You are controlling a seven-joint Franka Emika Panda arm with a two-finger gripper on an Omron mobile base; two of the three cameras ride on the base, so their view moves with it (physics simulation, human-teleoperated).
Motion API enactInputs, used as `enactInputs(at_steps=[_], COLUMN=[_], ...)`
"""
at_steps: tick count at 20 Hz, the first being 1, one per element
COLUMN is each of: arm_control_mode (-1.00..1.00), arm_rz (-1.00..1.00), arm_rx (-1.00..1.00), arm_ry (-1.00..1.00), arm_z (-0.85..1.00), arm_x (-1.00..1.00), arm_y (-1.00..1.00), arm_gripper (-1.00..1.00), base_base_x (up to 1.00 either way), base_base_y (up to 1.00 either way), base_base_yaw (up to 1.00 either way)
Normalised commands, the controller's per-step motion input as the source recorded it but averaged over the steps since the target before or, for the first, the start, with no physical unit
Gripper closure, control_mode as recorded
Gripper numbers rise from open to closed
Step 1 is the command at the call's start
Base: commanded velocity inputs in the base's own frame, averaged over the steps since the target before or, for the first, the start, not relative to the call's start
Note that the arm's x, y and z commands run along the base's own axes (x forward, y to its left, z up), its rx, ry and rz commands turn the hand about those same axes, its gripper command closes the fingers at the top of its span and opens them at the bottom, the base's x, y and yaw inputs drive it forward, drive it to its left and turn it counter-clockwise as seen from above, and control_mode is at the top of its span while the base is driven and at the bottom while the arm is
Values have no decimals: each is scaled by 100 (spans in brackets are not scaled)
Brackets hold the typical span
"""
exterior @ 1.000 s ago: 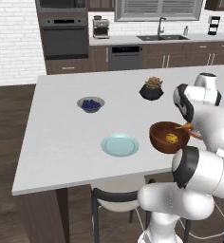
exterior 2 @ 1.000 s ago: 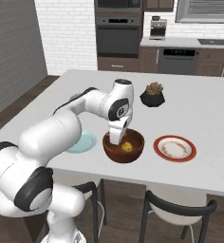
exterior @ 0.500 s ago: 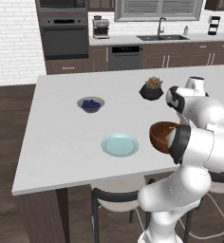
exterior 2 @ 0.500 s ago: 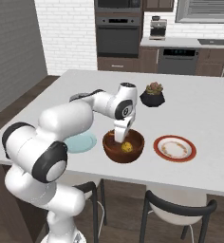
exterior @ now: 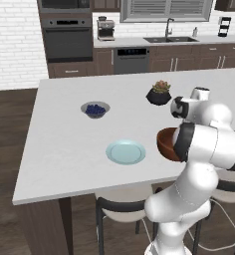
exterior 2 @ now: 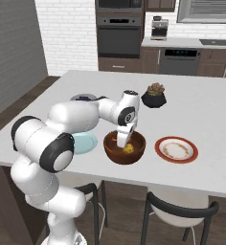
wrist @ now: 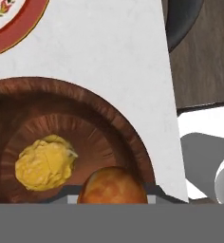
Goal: Pick the chicken drumstick and squash from their plates and place them in the bowl. Then put the bowl in the fridge.
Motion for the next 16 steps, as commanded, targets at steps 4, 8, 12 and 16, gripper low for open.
enactInputs(at_steps=[4,8,12,16], arm_control_mode=[-100,-100,-100,-100], arm_rz=[0,0,0,0], arm_rx=[0,0,0,0], arm_ry=[0,0,0,0], arm_z=[-43,-44,-14,-3], arm_x=[1,5,5,7], arm_y=[21,29,24,10], arm_gripper=[100,-100,-100,-100], base_base_x=[0,0,0,0], base_base_y=[0,0,0,0], base_base_yaw=[0,0,0,0])
